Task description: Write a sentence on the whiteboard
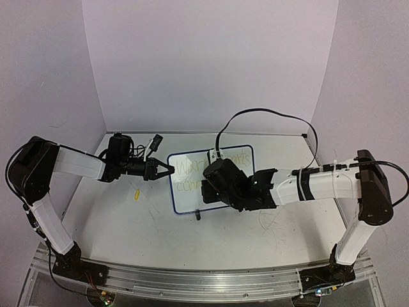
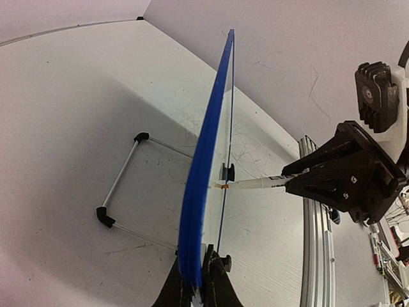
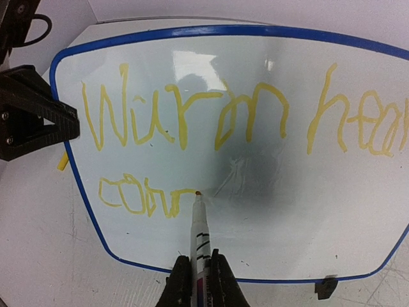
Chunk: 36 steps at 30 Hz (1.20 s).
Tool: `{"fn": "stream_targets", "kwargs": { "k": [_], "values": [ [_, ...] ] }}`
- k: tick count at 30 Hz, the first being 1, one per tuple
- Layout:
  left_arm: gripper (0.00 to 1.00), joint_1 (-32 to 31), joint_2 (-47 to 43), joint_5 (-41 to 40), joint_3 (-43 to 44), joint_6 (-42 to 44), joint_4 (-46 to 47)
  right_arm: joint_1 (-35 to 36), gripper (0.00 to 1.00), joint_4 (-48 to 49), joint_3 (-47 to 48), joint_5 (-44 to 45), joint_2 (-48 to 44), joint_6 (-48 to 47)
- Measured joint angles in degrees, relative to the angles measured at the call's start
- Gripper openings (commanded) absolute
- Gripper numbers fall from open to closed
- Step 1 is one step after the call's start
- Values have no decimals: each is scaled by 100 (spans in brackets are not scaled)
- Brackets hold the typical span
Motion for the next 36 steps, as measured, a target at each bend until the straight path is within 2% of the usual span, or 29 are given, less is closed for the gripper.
{"fn": "stream_targets", "kwargs": {
  "k": [11, 24, 36],
  "values": [
    [0, 2, 11, -4, 0, 0, 0, 8, 0, 35, -238, -277, -14, 163],
    [0, 0, 15, 11, 9, 0, 2, -105, 0, 163, -428, -152, -432, 118],
    [0, 0, 15, 15, 9, 0, 2, -151, 0, 260, -427, -287, -356, 51]
  ]
}}
